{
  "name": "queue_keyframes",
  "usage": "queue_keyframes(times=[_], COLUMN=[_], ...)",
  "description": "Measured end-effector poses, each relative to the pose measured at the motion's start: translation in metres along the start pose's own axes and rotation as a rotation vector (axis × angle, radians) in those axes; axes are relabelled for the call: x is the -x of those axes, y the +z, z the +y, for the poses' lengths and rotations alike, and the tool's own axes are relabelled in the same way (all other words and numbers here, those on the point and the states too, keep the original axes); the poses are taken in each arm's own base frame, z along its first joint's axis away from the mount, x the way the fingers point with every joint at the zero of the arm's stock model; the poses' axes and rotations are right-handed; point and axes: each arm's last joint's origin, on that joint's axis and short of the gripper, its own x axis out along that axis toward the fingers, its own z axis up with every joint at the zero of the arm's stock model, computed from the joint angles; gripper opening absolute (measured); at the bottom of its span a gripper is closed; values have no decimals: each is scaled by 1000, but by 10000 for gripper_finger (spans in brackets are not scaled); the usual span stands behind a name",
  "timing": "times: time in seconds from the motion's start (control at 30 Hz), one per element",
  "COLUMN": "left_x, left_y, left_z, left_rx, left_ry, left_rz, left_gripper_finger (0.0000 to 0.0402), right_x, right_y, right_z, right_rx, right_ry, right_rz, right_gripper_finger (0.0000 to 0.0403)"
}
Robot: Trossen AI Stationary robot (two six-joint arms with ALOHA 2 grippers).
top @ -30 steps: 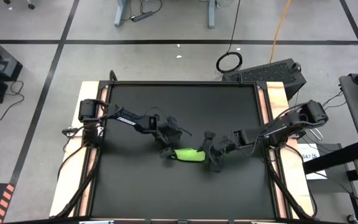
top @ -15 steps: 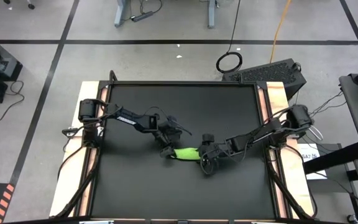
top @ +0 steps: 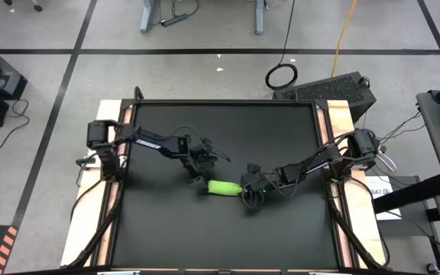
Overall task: Roll towel into tight, uniform cylinder
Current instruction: Roll the green towel, then return to Home Position
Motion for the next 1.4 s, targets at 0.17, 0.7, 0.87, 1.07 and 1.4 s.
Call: queue_keyframes(times=[0.17, 0.7, 0.87, 1.07, 1.4], left_x=[20, 24, 24, 24, 41], left_y=[2, 6, 7, 7, 5], left_z=[-12, -66, -67, -67, -66], left_rx=[-112, -444, -453, -448, -400], left_ry=[59, 209, 210, 224, 271], left_rz=[-26, -145, -159, -157, -174], left_gripper_finger=[265, 267, 267, 267, 247], right_x=[-1, 3, 20, 45, 88], right_y=[1, 10, 18, 31, 42], right_z=[-8, -18, -18, -17, -16], right_rx=[-27, -107, -110, -117, -127], right_ry=[47, 95, 83, 96, 91], right_rz=[22, -9, -43, -93, -156], right_gripper_finger=[61, 203, 238, 247, 239])
